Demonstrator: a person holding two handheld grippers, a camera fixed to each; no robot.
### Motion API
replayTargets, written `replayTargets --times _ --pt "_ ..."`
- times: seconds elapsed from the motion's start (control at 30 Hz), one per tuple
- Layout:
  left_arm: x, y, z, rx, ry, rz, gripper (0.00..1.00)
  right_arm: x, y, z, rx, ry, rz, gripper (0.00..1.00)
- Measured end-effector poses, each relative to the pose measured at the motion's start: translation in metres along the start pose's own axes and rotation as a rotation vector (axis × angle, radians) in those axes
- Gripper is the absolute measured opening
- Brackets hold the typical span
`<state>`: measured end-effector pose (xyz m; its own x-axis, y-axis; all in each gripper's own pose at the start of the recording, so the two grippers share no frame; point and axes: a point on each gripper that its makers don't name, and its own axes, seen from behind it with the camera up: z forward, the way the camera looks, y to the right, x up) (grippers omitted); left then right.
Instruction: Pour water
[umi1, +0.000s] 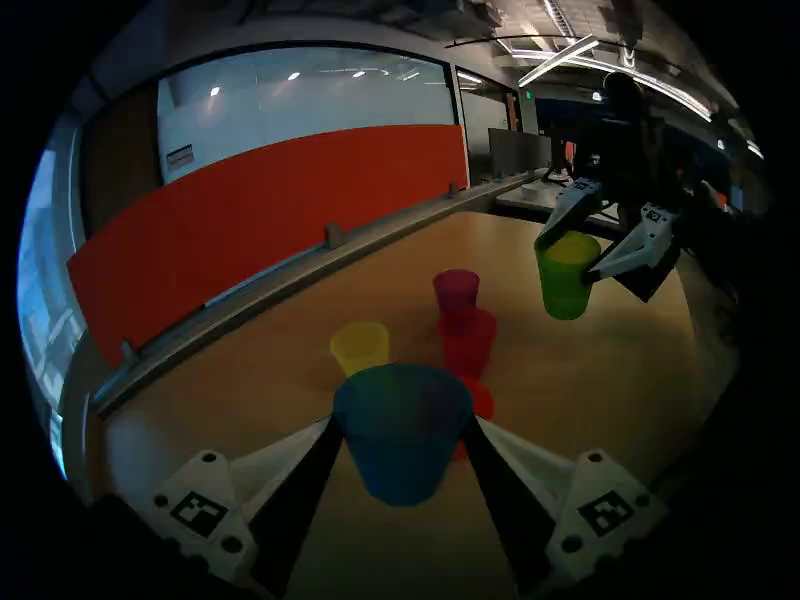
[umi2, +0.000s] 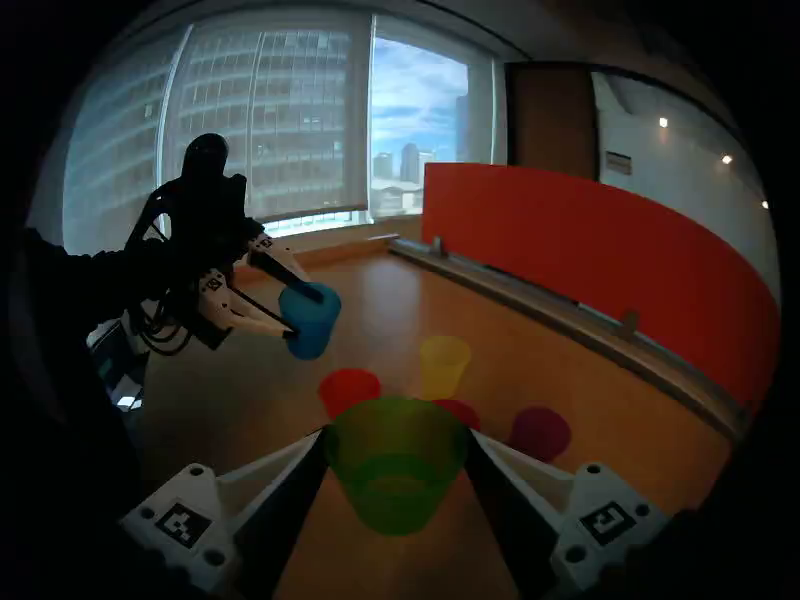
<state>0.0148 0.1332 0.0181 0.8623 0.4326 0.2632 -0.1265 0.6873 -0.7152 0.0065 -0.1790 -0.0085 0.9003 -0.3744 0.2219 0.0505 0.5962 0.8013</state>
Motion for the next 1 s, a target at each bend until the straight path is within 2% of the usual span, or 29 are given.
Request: replayTargets --times 0.73,1.0 --pt "-0.051 0.007 0.026 -0.059 -0.121 -0.02 0.85 -0.03 0.002 0.019 0.025 -0.096 0.018 0.93" --pt "-0.061 0.008 0.033 -0.072 -0.135 -0.029 0.85 -0.037 0.005 0.024 0.026 -0.107 0.026 0.93"
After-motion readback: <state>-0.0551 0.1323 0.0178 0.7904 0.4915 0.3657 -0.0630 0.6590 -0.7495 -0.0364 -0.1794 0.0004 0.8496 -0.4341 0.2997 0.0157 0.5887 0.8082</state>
